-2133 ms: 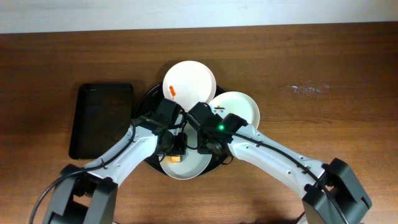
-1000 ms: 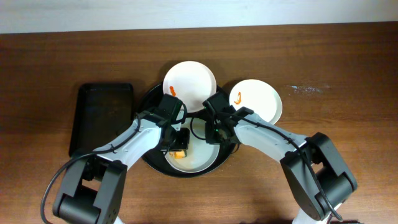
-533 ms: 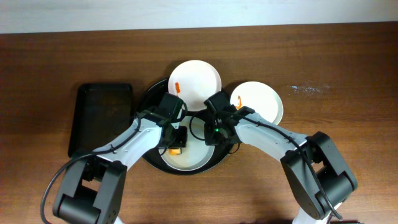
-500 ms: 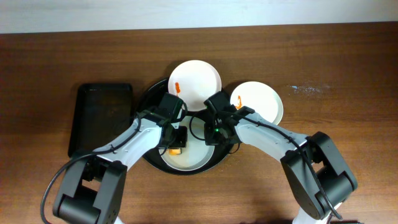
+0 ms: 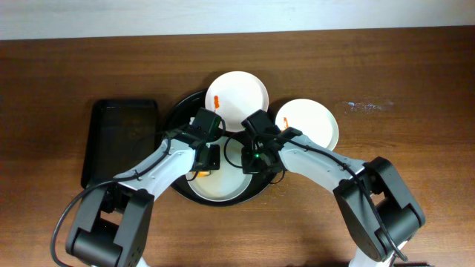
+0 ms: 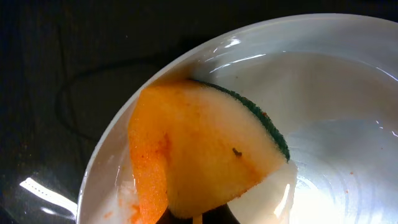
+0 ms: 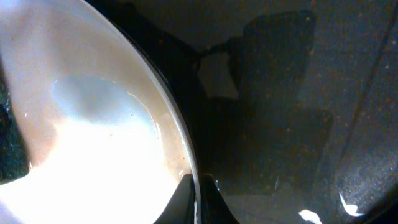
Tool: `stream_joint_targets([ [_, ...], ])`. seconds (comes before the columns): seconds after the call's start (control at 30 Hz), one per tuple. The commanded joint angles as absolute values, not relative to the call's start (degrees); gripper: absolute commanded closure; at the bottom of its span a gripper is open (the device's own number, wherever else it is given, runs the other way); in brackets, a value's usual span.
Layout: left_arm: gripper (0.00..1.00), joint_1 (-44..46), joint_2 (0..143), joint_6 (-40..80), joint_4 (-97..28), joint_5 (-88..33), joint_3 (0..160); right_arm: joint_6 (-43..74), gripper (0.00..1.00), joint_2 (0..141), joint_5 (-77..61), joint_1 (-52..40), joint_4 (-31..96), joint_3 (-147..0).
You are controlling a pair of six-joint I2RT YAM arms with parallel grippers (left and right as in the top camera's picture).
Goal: Clean dirty plates on tray and stack at the side
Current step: 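Wipe the plate center with the sponge in the left gripper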
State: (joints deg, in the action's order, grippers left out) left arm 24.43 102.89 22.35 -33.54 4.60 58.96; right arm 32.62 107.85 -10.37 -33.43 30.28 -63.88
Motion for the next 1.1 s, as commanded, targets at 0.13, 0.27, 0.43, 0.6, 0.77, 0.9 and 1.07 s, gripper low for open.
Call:
stream_joint_targets([
  [0.13,1.00,22.81,108.64,24.05,-39.66,14.37,57.21,32.36,0.96,110.65,-7.73,-33.67,31.27,-62.78],
  [0.27,1.00,22.81,108.64,23.97,-48.07,10.66,57.21,32.36,0.96,110.65,-7.73,-33.67,31.24,-62.78],
  [0.43,1.00,22.81,108.64,23.97,-44.16,9.91,57.21,32.36,0.96,110.65,-7.75,-33.67,31.24,-62.78],
  [0.6,1.00,22.81,108.64,23.94,-28.93,11.90,57.21,32.34,0.96,110.65,-7.70,-33.67,31.44,-62.78],
  [0.77,1.00,22.81,108.29,23.97,-23.22,11.86,58.00,32.34,0.96,110.65,-7.66,-33.67,31.44,-62.78],
  [0.9,1.00,22.81,103.33,23.97,-23.38,15.16,58.24,32.36,0.96,110.65,-7.51,-33.67,31.42,-62.78],
  [1.07,1.00,22.81,96.18,22.09,-19.25,21.08,58.24,32.36,0.96,110.65,-7.51,-33.67,31.44,-62.78],
])
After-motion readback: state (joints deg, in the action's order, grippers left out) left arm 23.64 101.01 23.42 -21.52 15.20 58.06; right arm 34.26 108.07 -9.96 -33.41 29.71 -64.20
